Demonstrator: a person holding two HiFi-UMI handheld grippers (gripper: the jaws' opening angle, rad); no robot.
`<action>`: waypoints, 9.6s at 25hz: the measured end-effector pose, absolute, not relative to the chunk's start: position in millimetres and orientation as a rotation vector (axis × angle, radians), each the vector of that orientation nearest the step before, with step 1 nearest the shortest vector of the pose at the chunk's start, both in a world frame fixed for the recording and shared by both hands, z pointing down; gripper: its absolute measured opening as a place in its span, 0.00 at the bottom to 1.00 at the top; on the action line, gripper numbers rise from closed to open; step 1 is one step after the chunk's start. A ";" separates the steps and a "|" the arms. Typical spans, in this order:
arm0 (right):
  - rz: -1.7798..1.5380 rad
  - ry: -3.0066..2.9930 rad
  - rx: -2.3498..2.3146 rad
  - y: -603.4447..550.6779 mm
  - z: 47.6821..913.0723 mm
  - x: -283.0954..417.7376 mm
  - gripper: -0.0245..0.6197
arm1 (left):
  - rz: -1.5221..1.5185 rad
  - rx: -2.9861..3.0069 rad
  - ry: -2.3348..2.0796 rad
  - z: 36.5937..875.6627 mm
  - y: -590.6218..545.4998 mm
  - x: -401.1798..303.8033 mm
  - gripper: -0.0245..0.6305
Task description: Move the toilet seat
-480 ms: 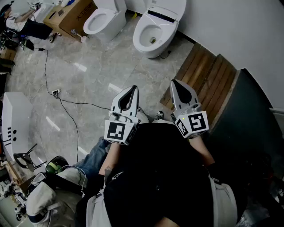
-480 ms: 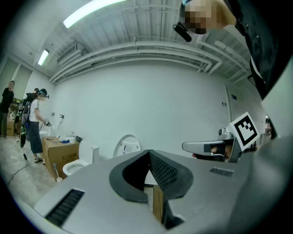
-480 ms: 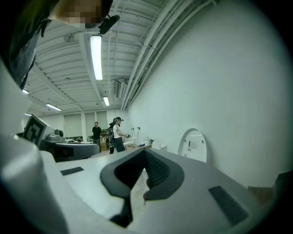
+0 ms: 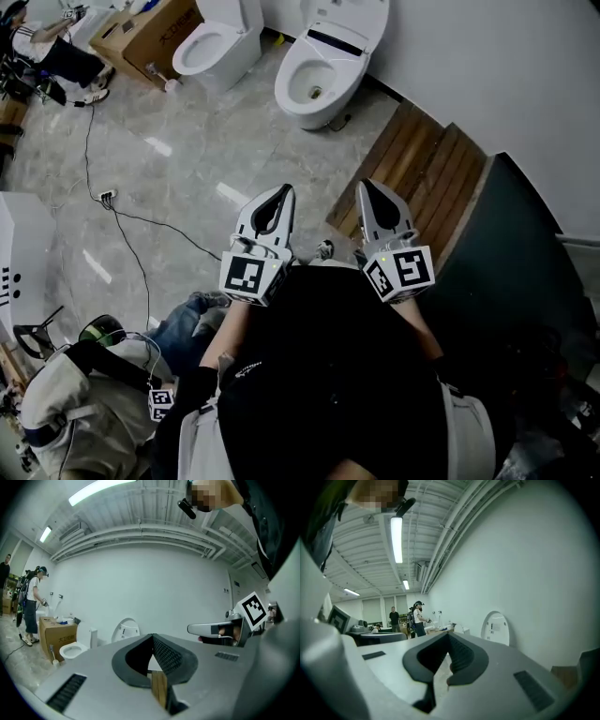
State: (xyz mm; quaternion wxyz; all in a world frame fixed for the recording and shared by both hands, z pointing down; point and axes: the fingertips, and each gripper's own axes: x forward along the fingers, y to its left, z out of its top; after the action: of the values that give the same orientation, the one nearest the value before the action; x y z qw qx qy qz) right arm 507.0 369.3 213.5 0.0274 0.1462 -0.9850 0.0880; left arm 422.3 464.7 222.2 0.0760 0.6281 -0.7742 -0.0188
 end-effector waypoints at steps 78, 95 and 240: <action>0.415 -2.813 1.045 162.2 270.4 142.1 0.05 | 0.067 2.305 -1.821 252.9 217.4 23.9 0.05; 0.258 -2.844 1.057 84.4 239.6 119.1 0.05 | 0.074 2.339 -1.777 257.4 140.2 -6.4 0.05; -0.220 -1.704 -0.440 101.9 970.3 13.1 0.44 | 1.841 2.423 0.091 959.7 99.9 -9.2 0.47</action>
State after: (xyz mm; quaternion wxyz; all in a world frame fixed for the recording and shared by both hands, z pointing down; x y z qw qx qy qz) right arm 13.1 101.9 970.3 0.6320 -0.1923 -0.7446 -0.0963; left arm -9.2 99.9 959.7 0.0485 0.7949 0.0300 0.6041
